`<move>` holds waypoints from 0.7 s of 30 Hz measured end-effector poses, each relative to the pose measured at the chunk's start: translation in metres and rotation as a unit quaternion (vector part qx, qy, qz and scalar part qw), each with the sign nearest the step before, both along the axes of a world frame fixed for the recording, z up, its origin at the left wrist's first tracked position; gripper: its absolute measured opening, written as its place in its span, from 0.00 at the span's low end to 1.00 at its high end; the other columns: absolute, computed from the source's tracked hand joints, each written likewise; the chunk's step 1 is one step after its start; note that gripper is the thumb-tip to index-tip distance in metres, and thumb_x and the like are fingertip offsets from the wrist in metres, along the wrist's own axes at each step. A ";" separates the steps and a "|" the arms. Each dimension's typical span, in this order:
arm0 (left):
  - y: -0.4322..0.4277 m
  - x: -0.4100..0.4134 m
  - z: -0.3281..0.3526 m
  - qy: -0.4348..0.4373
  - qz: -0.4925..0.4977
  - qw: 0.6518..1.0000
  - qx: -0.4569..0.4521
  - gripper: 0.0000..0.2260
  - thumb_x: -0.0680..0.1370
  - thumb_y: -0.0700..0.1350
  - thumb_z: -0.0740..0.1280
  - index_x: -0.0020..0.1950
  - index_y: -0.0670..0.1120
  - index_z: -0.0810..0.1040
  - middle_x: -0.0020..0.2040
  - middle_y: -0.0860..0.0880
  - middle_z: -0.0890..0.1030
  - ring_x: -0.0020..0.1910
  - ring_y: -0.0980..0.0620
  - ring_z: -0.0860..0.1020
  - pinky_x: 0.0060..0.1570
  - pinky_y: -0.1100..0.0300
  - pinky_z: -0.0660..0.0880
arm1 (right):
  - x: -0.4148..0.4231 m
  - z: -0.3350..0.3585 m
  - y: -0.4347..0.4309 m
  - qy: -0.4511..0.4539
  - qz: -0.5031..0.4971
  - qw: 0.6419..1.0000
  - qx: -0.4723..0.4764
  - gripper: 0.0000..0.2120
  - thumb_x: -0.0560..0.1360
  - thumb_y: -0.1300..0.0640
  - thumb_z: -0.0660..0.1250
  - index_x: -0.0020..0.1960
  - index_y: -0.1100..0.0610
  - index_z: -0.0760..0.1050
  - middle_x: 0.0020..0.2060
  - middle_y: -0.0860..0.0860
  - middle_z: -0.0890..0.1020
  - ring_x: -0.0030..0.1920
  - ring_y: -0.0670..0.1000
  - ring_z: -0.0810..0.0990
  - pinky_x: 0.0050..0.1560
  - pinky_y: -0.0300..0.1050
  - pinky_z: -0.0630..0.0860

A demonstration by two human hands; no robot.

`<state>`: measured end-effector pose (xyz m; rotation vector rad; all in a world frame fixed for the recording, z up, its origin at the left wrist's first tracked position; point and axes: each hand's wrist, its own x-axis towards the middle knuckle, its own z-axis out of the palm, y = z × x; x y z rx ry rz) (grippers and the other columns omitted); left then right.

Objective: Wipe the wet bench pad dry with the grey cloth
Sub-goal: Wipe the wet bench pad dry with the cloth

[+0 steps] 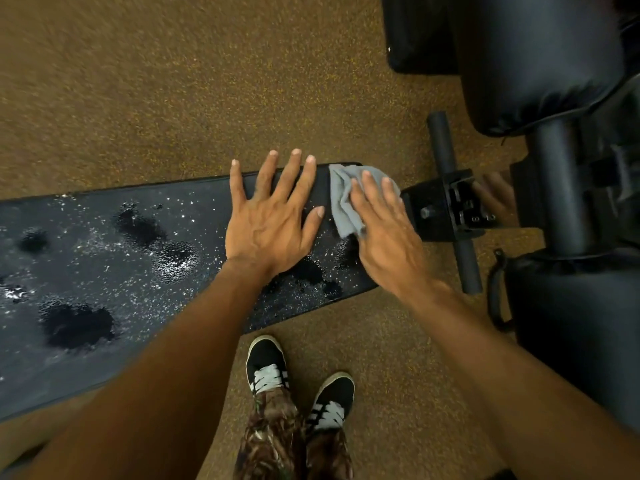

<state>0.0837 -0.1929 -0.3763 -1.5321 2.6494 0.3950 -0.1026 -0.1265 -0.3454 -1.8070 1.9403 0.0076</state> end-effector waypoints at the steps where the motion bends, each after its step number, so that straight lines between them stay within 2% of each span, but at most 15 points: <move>1: 0.000 -0.001 0.000 -0.002 -0.001 1.000 0.000 0.31 0.84 0.62 0.45 0.84 0.50 0.50 0.84 0.49 0.55 0.82 0.42 0.54 0.75 0.28 0.47 | 0.002 -0.001 -0.007 0.003 -0.012 1.000 0.004 0.33 0.81 0.60 0.58 0.81 0.54 0.48 0.81 0.52 0.48 0.80 0.59 0.42 0.78 0.63 0.48; 4: 0.000 0.000 -0.001 -0.001 0.004 1.000 -0.004 0.31 0.84 0.63 0.45 0.84 0.51 0.49 0.84 0.50 0.55 0.82 0.43 0.54 0.75 0.28 0.47 | 0.019 -0.008 -0.043 0.021 -0.045 0.999 0.021 0.29 0.84 0.46 0.51 0.81 0.48 0.44 0.81 0.49 0.47 0.80 0.57 0.41 0.78 0.61 0.45; 6: -0.001 0.000 -0.001 -0.001 0.006 1.000 -0.004 0.31 0.84 0.63 0.45 0.84 0.52 0.49 0.84 0.50 0.55 0.82 0.43 0.55 0.75 0.28 0.47 | 0.022 -0.009 -0.048 0.031 -0.034 0.999 0.010 0.29 0.84 0.43 0.49 0.81 0.46 0.44 0.81 0.47 0.47 0.80 0.56 0.41 0.78 0.62 0.43; 10: 0.000 0.000 0.000 -0.004 0.005 1.000 -0.015 0.31 0.83 0.62 0.46 0.84 0.51 0.51 0.83 0.49 0.57 0.81 0.42 0.57 0.75 0.29 0.48 | 0.005 0.003 -0.006 0.053 0.047 0.997 0.014 0.33 0.83 0.51 0.56 0.81 0.50 0.41 0.81 0.49 0.41 0.80 0.56 0.36 0.79 0.61 0.43; 12: 0.000 0.000 0.000 -0.008 0.006 1.000 -0.019 0.31 0.83 0.63 0.47 0.84 0.51 0.52 0.83 0.49 0.58 0.81 0.42 0.58 0.75 0.30 0.49 | 0.000 0.003 0.003 0.049 0.029 0.998 0.041 0.33 0.83 0.51 0.55 0.81 0.50 0.38 0.80 0.49 0.39 0.79 0.57 0.35 0.79 0.60 0.43; 15: 0.001 0.000 0.000 -0.006 0.010 1.000 -0.022 0.31 0.83 0.63 0.48 0.83 0.51 0.53 0.83 0.49 0.59 0.80 0.43 0.59 0.76 0.31 0.50 | 0.011 -0.005 -0.030 0.026 -0.039 0.998 0.044 0.30 0.84 0.45 0.49 0.81 0.48 0.39 0.81 0.50 0.41 0.79 0.59 0.37 0.79 0.60 0.43; 17: 0.000 0.000 -0.001 -0.006 0.010 1.000 -0.023 0.31 0.83 0.63 0.48 0.84 0.52 0.53 0.83 0.50 0.59 0.80 0.43 0.59 0.76 0.31 0.50 | 0.019 -0.010 -0.052 0.026 -0.044 0.998 0.029 0.28 0.84 0.42 0.46 0.81 0.46 0.42 0.81 0.48 0.44 0.80 0.57 0.40 0.79 0.61 0.44; 21: 0.000 0.001 0.000 -0.007 0.009 1.000 -0.021 0.31 0.82 0.63 0.48 0.84 0.52 0.53 0.83 0.50 0.59 0.80 0.44 0.60 0.76 0.32 0.50 | 0.010 -0.005 -0.022 0.011 0.025 1.000 -0.014 0.29 0.84 0.49 0.54 0.81 0.49 0.46 0.81 0.47 0.47 0.80 0.55 0.40 0.79 0.61 0.44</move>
